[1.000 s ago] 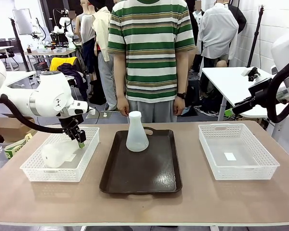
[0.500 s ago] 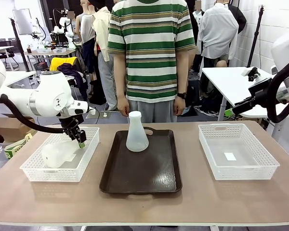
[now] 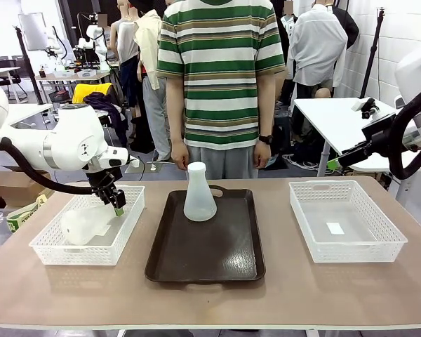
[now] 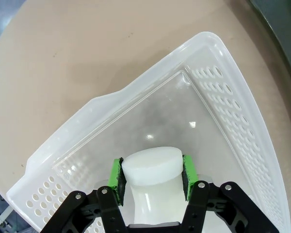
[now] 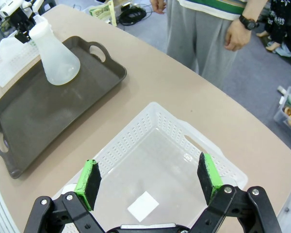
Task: Prepare the laboratory tools.
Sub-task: Place the picked Big flask upright in the Handle tray as directed by the person.
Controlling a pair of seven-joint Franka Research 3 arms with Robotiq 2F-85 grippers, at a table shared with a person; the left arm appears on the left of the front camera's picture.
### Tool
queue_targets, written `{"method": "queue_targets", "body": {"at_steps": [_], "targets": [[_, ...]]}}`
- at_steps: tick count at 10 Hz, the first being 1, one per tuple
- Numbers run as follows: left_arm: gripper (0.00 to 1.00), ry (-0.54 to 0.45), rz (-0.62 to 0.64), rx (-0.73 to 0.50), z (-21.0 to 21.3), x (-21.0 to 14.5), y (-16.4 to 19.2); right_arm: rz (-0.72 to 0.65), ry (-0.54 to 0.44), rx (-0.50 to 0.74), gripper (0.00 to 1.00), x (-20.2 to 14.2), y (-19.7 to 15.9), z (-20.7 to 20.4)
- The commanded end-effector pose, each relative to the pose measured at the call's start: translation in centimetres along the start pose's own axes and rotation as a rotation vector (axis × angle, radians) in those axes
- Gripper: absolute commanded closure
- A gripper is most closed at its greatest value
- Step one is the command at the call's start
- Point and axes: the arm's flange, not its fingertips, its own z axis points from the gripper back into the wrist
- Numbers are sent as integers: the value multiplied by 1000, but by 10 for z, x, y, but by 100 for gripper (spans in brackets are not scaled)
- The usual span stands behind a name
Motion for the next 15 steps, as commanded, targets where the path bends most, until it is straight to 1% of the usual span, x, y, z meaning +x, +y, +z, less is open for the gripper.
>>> {"method": "queue_targets", "body": {"at_steps": [1,15], "targets": [[100,-1,-7,13,0,0,2,4,-2,7,0,-1,0,0],[100,-1,-7,13,0,0,2,4,-2,7,0,-1,0,0]]}}
